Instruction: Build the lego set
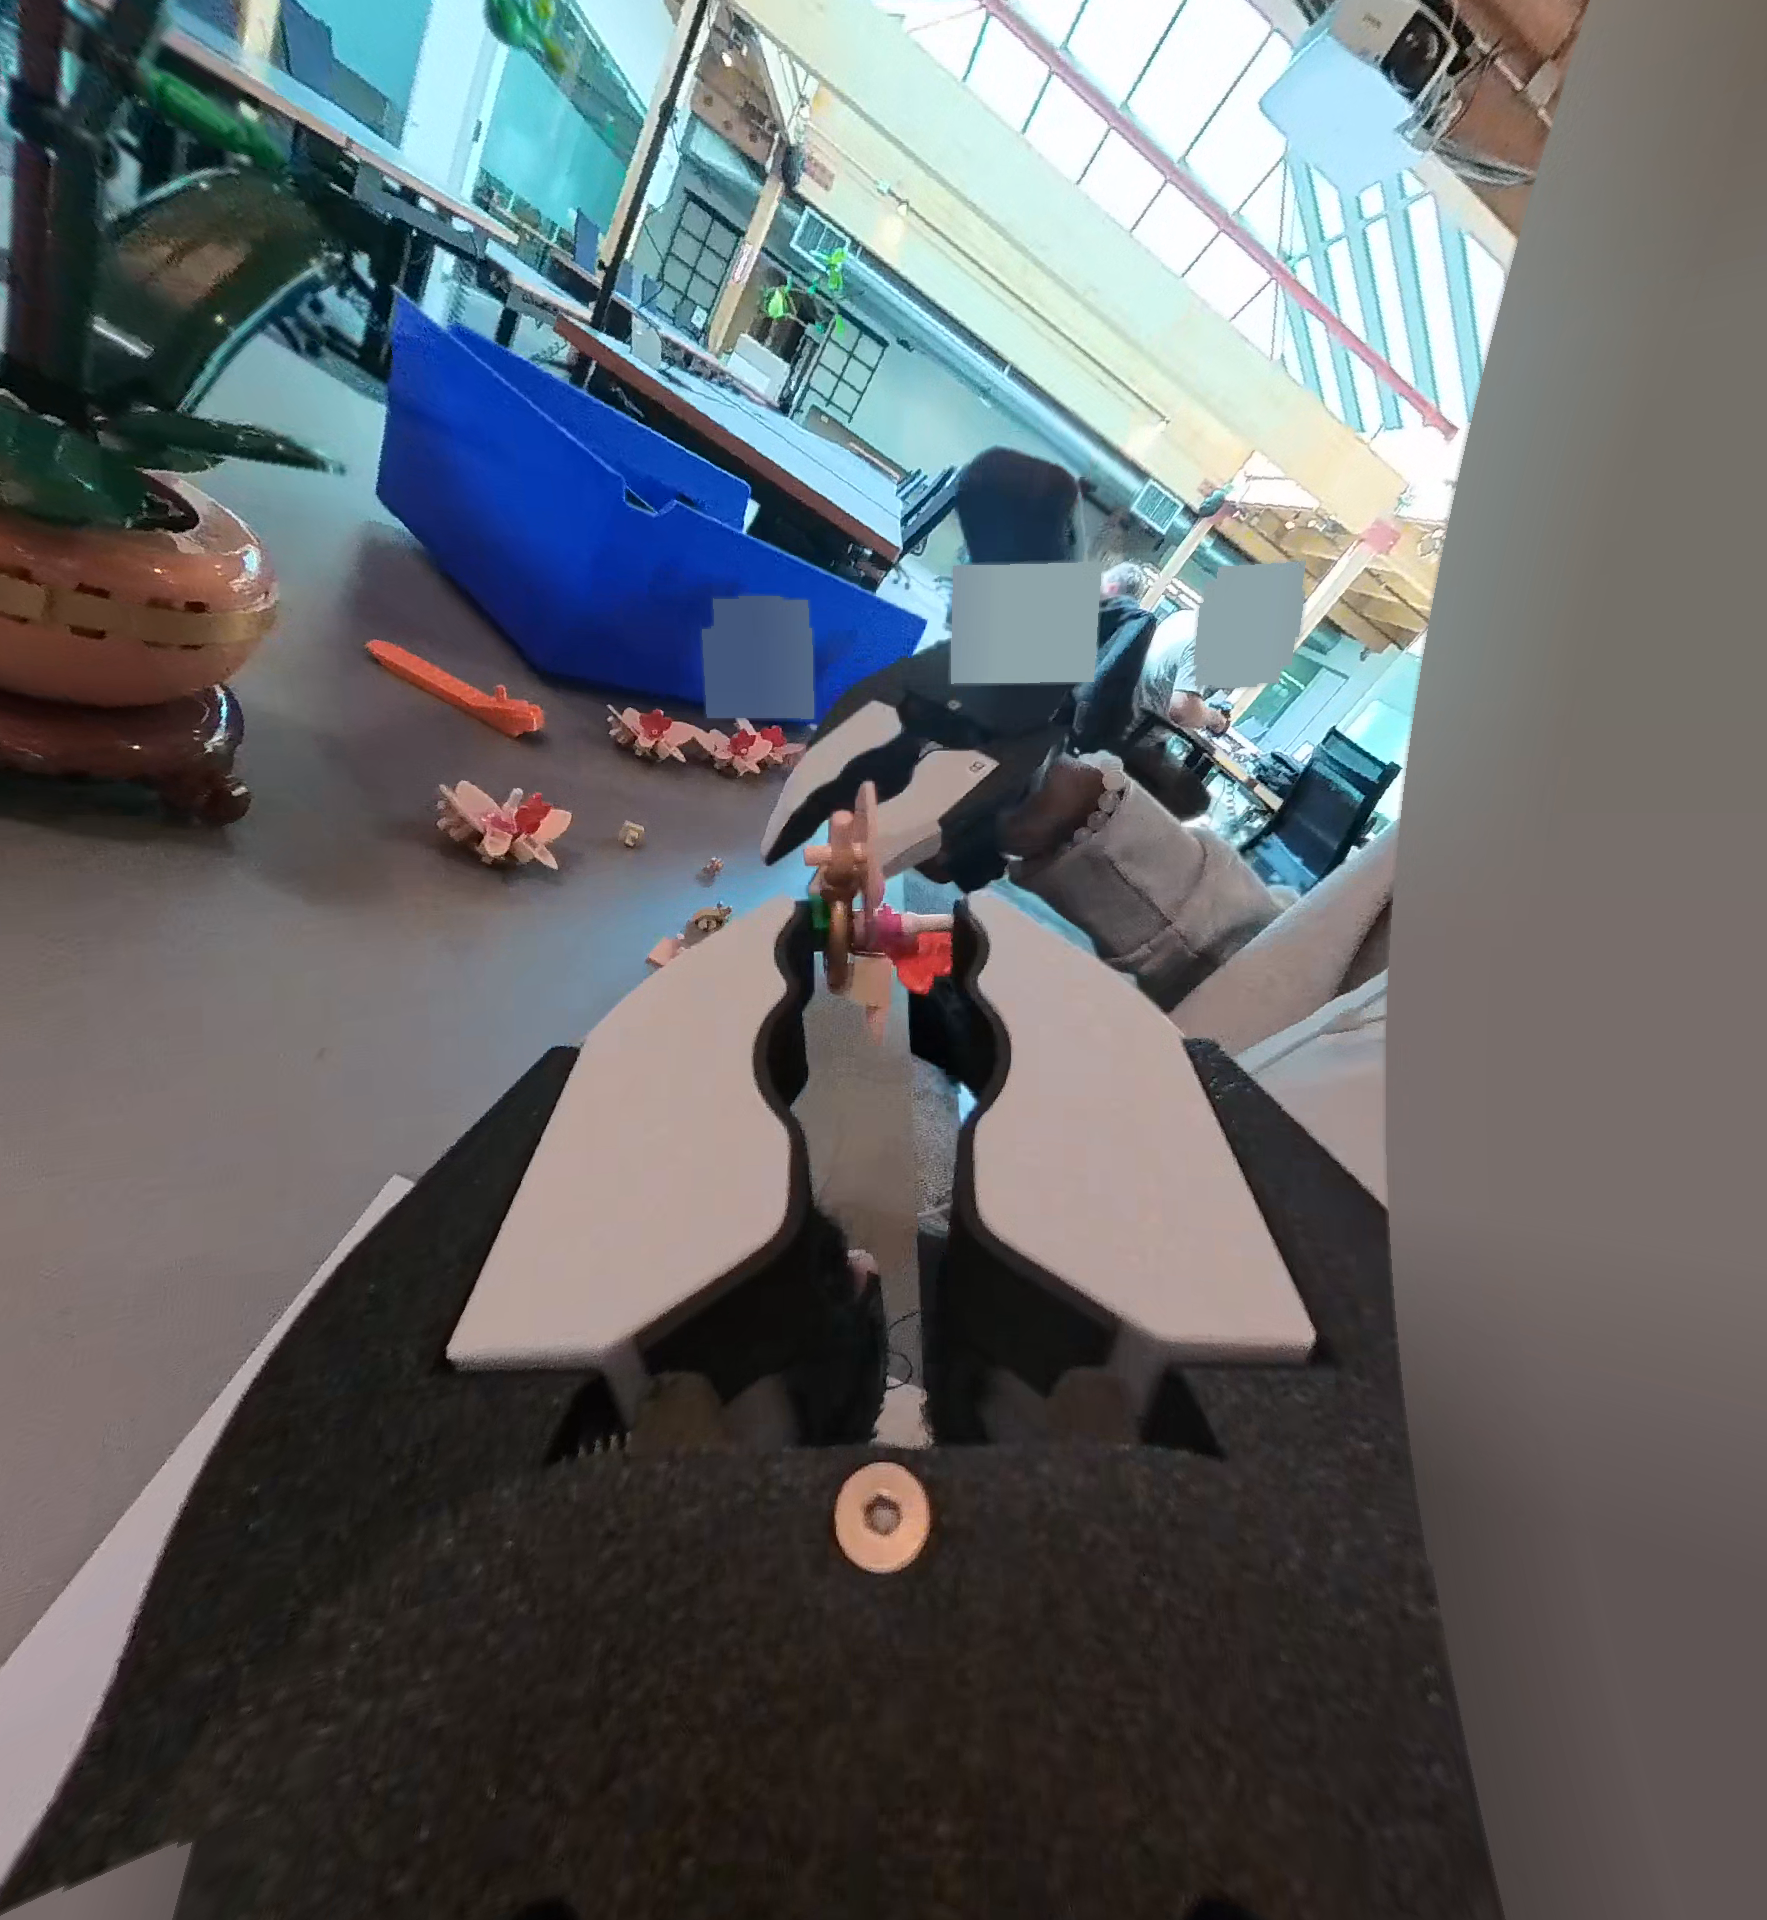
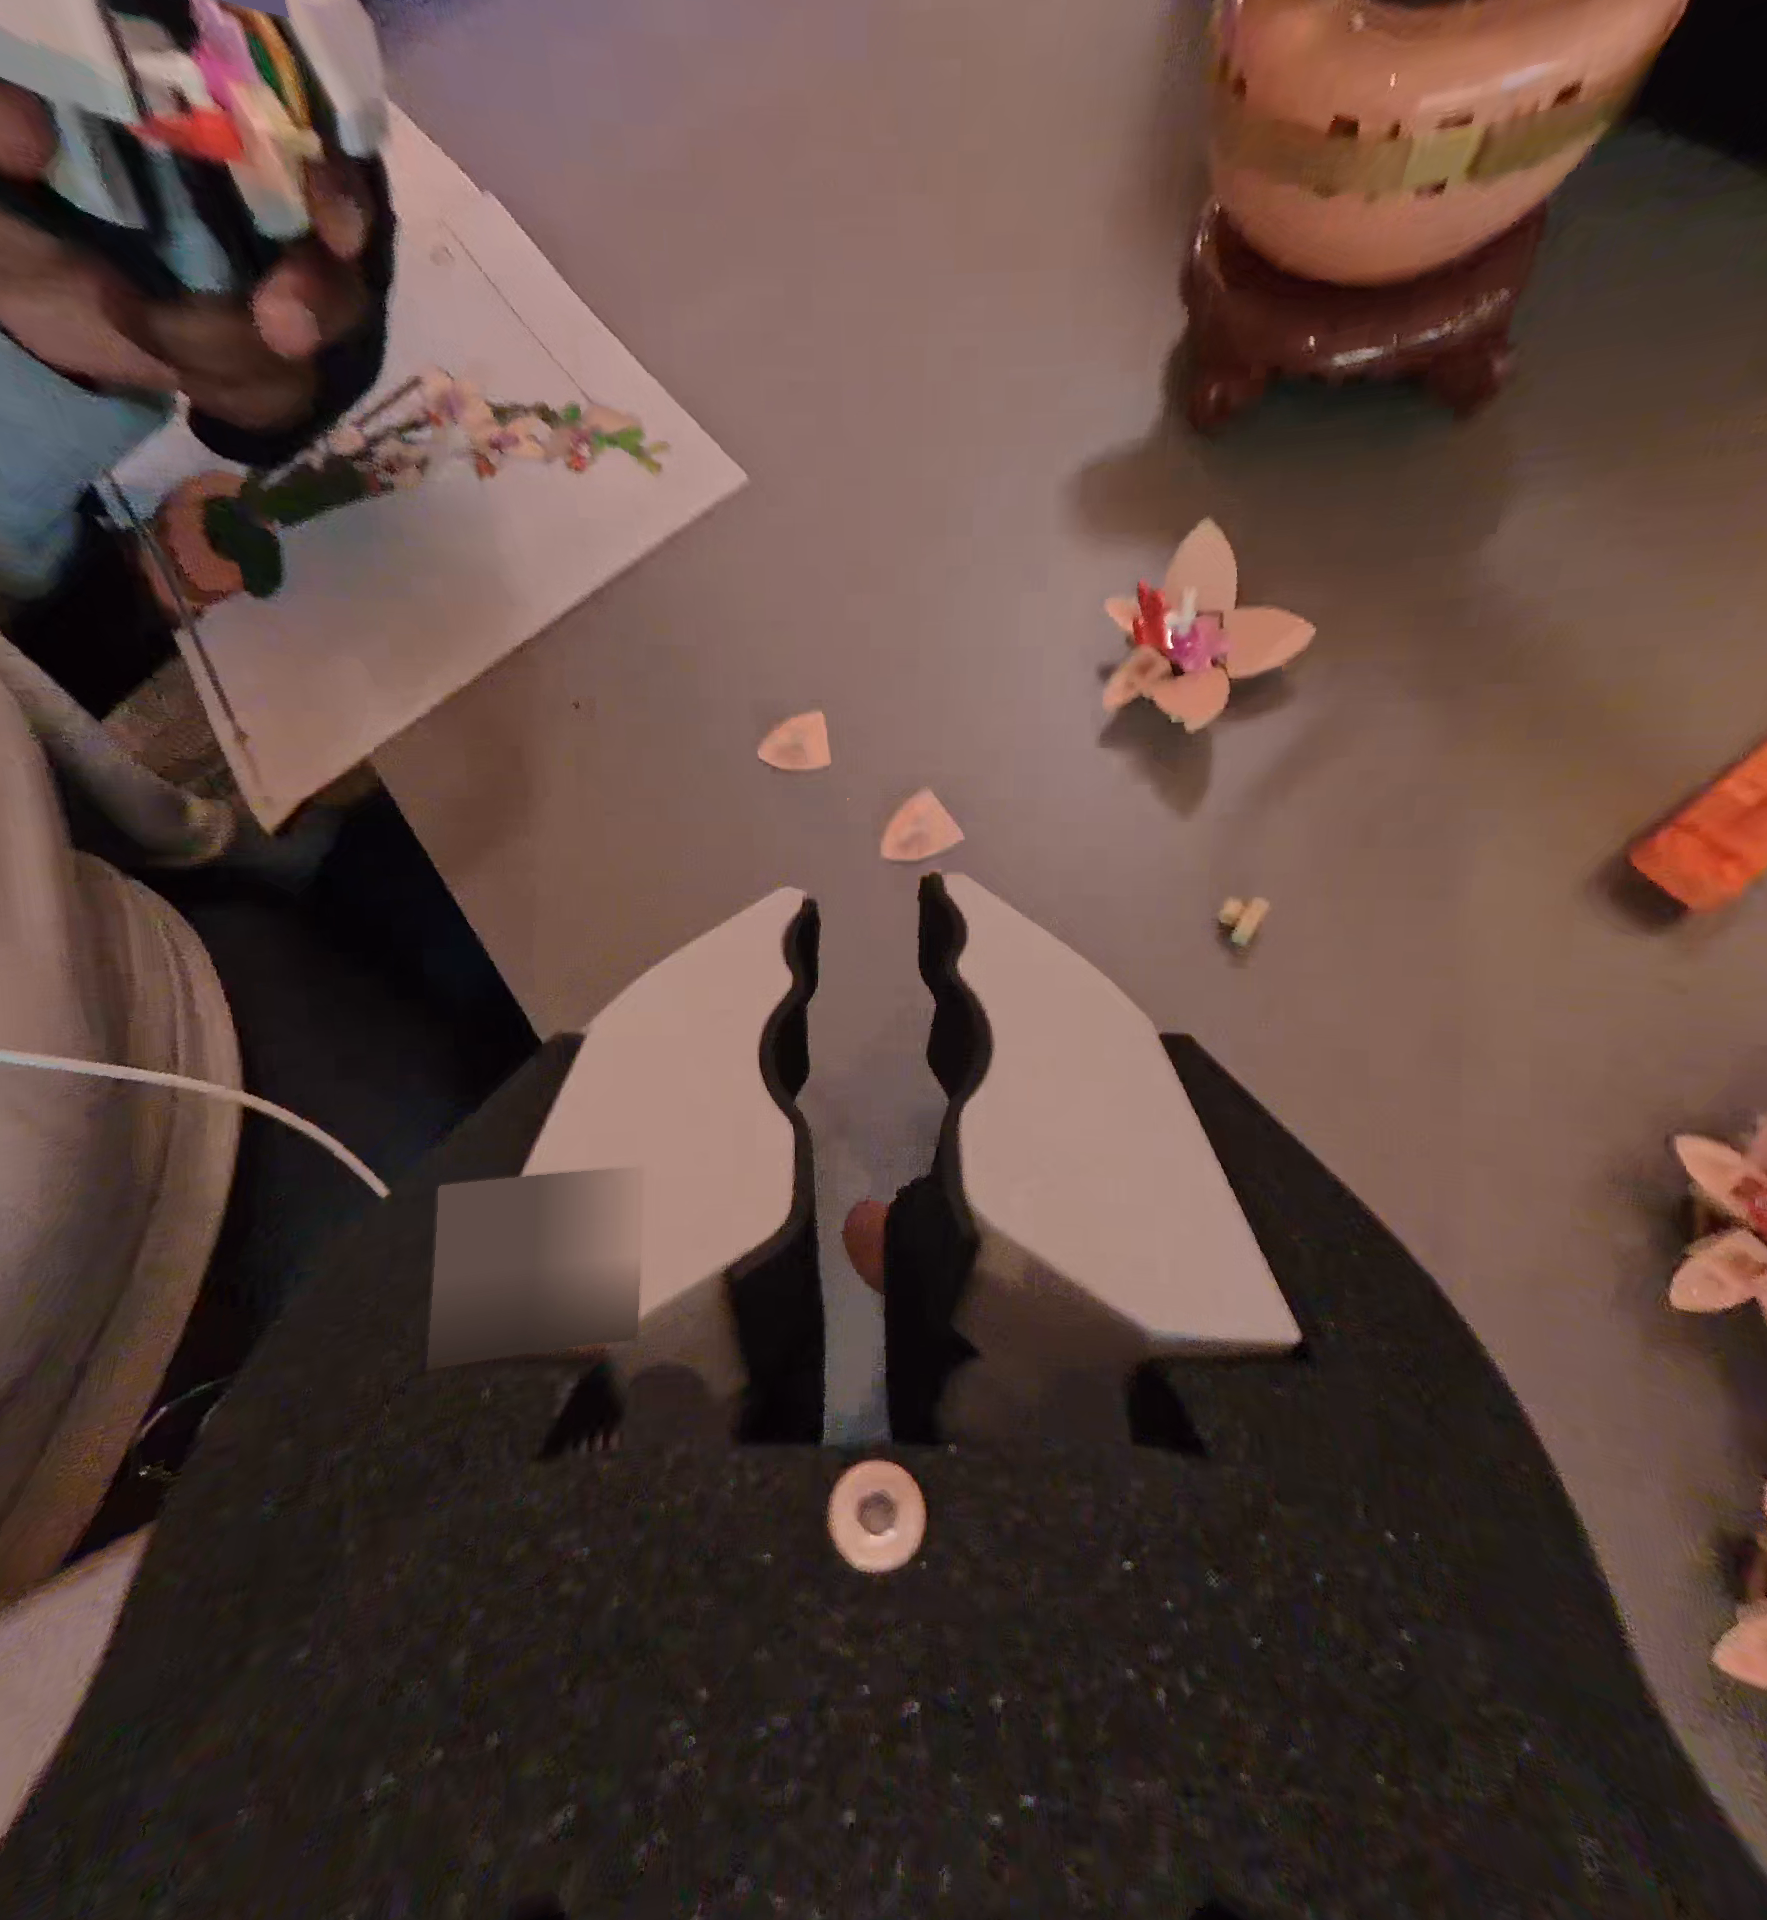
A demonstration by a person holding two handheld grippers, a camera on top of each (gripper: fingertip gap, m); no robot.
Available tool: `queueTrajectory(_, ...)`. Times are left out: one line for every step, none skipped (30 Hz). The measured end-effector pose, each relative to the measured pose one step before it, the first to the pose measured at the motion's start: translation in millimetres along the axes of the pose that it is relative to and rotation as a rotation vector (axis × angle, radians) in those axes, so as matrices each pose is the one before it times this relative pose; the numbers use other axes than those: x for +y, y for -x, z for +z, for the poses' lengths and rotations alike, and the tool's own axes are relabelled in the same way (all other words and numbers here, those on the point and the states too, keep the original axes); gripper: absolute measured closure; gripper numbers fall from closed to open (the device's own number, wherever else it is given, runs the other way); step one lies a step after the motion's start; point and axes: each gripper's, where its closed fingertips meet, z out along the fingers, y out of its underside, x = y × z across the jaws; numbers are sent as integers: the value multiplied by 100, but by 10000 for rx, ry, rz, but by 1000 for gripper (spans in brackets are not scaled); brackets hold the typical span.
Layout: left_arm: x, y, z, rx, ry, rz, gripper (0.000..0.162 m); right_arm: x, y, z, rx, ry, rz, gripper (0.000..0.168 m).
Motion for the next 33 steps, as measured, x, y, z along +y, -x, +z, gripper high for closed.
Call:
queueTrajectory(67,19,146,-84,138,24,137,601,-238,157,159,176,19,150)
queueTrajectory(101,286,60,-209,182,-53,137,404,-39,188,49,110,-10,150)
queueTrajectory(166,471,-19,-270,214,-75,137,200,17,213,53,56,-12,150)
queueTrajectory(241,628,-57,-313,260,-63,137,-38,154,270,5,-20,-57,150)
queueTrajectory(404,752,-81,-354,352,-98,137,-217,351,313,-87,-71,-112,150)
queueTrajectory(465,677,-69,-283,378,-128,137,-463,412,395,-100,-129,-105,150)
queueTrajectory(354,505,13,-139,288,-166,137,-802,557,544,-176,-242,-68,150)
queueTrajectory(308,293,60,-1,255,-226,137,-1222,735,707,-292,-424,-32,148)
queueTrajectory(353,145,67,75,347,-210,137,-1391,854,889,-382,-489,-9,147)
queueTrajectory(346,294,3,-25,423,-128,137,-1141,855,959,-422,-320,-80,147)
queueTrajectory(368,529,-81,-144,499,-73,137,-784,598,914,-315,-109,-163,147)
queueTrajectory(436,584,-140,-55,649,-86,137,-434,303,763,-178,65,-218,147)
queueTrajectory(503,521,-264,68,730,-165,137,-160,47,502,-44,158,-238,147)
queueTrajectory(520,578,-438,5,713,-225,137,-73,-73,259,17,93,-225,147)
queueTrajectory(422,798,-514,-111,688,-139,137,-83,-56,57,9,-40,-123,148)
queueTrajectory(370,876,-534,-184,618,-49,137,-78,19,-69,-54,-126,28,149)
queueTrajectory(338,821,-459,-173,546,-108,137,-18,90,-160,-95,-160,132,150)
queueTrajectory(294,633,-343,22,530,-175,137,67,31,-214,-54,-154,184,151)
queueTrajectory(214,361,-200,199,467,-199,137,154,-93,-252,33,-119,184,151)
queueTrajectory(108,263,-40,144,341,-196,137,220,-158,-286,86,-70,142,151)
queueTrajectory(83,236,76,60,290,-108,137,280,-163,-294,90,-18,98,152)
queueTrajectory(229,149,137,101,346,-44,137,262,-117,-309,82,11,64,152)
queueTrajectory(259,123,169,163,346,-68,137,217,-98,-310,82,12,38,152)
queueTrajectory(87,-32,129,281,199,-148,136,151,-51,-312,62,12,6,152)
queueTrajectory(-43,-82,23,318,97,-211,136,105,5,-280,28,20,-19,153)
queueTrajectory(-52,5,-41,213,96,-190,136,80,-2,-258,29,27,-37,153)
queueTrajectory(-62,48,-51,111,90,-117,136,33,-27,-239,49,19,-60,153)
queueTrajectory(-40,50,-31,29,88,-47,136,12,-14,-200,38,15,-79,154)
queueTrajectory(44,36,-42,-11,111,-3,136,3,-17,-189,43,12,-73,154)
queueTrajectory(57,-40,-54,24,93,-2,133,-21,-47,-164,58,-6,-59,154)
queueTrajectory(-33,-120,-77,77,18,-44,129,-18,-30,-162,40,-23,-44,154)
queueTrajectory(-104,-40,-99,31,-34,-60,127,-16,-22,-147,27,-31,-23,154)
queueTrajectory(-165,80,-163,-66,-66,-39,126,7,-53,-136,36,-28,0,154)
